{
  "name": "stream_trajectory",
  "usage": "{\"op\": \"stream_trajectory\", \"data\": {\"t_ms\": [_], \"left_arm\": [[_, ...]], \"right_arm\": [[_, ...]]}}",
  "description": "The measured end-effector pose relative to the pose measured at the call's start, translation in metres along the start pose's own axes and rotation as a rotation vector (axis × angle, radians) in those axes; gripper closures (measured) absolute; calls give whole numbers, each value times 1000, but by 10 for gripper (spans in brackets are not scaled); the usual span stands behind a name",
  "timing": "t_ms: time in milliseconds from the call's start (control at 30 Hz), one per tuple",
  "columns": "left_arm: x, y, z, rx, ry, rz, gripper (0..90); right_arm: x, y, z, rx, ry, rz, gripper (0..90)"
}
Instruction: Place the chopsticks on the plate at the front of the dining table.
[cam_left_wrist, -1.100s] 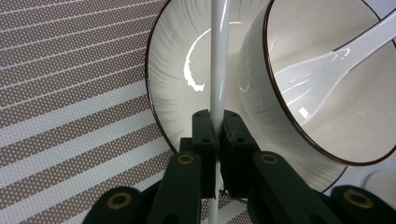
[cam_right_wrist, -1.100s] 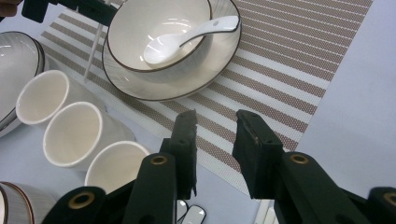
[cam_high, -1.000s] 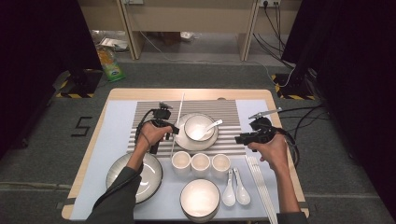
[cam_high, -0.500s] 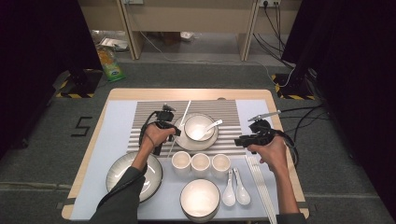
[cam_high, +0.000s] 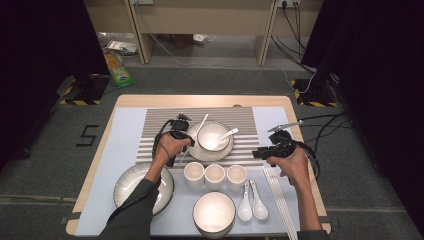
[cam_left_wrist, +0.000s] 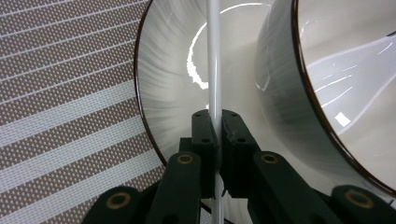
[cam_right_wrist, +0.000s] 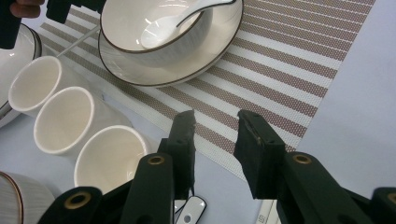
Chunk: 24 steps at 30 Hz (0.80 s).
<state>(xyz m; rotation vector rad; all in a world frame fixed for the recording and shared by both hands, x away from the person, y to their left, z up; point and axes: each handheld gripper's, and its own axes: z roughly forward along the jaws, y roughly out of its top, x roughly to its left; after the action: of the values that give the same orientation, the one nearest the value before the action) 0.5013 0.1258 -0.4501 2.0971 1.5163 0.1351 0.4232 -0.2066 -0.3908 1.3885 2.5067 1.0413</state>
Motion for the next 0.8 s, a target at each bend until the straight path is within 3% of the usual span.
{"op": "stream_trajectory", "data": {"t_ms": [233,533,700,800], "left_arm": [[-4,0,0,2,17,22,839],[-3,-1,-8,-12,13,35,760],[-3,-3,-23,-30,-6,53,704],[0,-4,-33,-41,15,67,685]], "right_arm": [[0,-1,0,-1,1,3,665],[-1,-2,-1,-5,2,11,655],[-1,-2,-4,-13,1,12,647],[-1,-2,-5,-14,-4,13,641]]}}
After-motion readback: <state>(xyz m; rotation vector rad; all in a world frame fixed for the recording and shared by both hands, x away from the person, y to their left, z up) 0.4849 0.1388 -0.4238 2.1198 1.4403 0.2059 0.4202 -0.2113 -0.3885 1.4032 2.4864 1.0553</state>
